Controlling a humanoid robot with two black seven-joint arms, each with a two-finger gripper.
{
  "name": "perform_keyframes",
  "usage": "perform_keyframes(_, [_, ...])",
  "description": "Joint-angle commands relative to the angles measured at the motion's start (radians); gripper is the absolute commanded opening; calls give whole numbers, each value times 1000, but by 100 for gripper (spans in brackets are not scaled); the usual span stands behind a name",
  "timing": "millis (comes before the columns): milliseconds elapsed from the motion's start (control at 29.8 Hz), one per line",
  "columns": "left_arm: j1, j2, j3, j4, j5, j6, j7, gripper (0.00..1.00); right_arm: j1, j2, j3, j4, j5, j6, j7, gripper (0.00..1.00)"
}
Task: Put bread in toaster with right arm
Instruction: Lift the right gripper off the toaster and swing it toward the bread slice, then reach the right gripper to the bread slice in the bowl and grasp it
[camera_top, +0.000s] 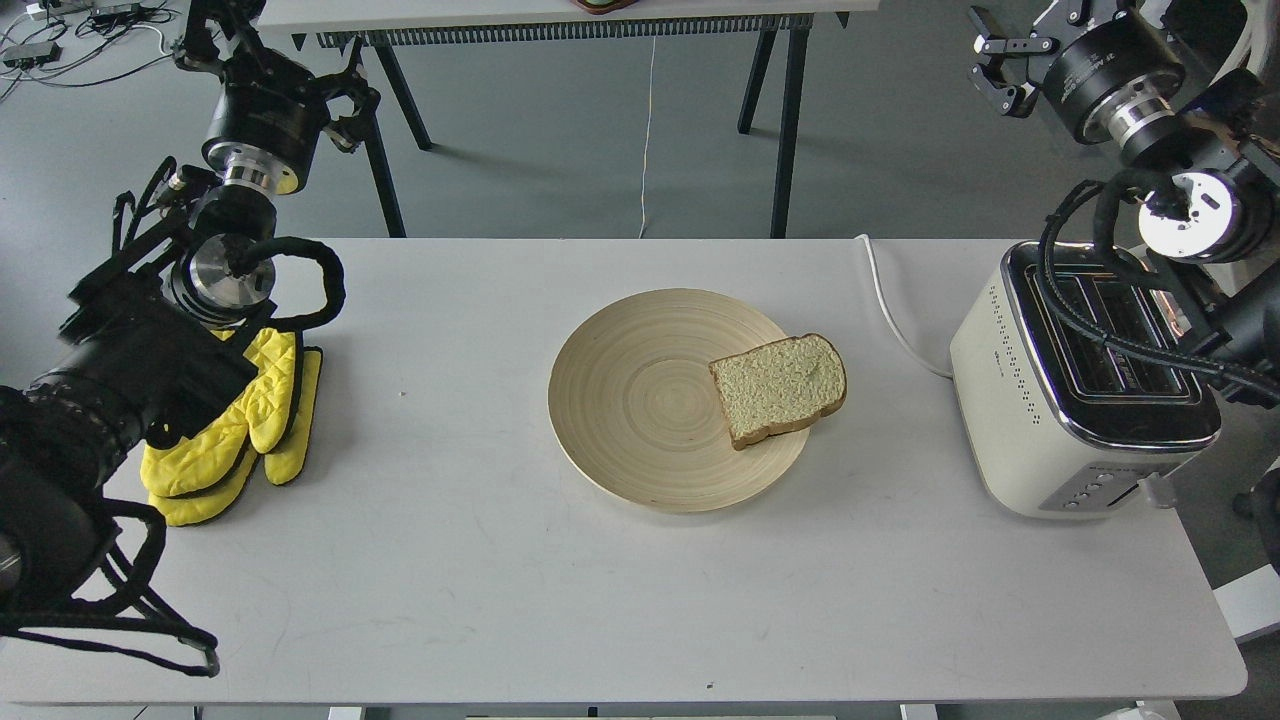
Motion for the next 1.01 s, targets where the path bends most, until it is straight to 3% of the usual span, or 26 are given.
perform_keyframes(0, [-2,0,0,2,0,0,0,100,-11,-52,-43,116,-178,-40,1,98])
perform_keyframes(101, [-2,2,-1,0,0,0,0,100,-15,-65,-117,194,-372,-83,20,98])
perform_keyframes(235, [0,3,-5,2,0,0,0,100,-18,-96,-239,260,-539,-161,102,98])
perform_keyframes(436, [0,5,-11,2,0,0,0,100,-15,-95,-432,294,-689,-254,93,97])
perform_keyframes(603, [0,5,-11,2,0,0,0,100,-26,-78,-581,256,-776,-297,34,98])
perform_keyframes(704, [0,3,-11,2,0,0,-2,100,-51,-11,-618,211,-782,-301,-88,98])
perform_keyframes(771, [0,3,-11,2,0,0,-2,100,-58,28,-622,182,-783,-302,-145,98])
perform_keyframes(972, [0,3,-11,2,0,0,-2,100,-71,83,-670,125,-822,-310,-156,92])
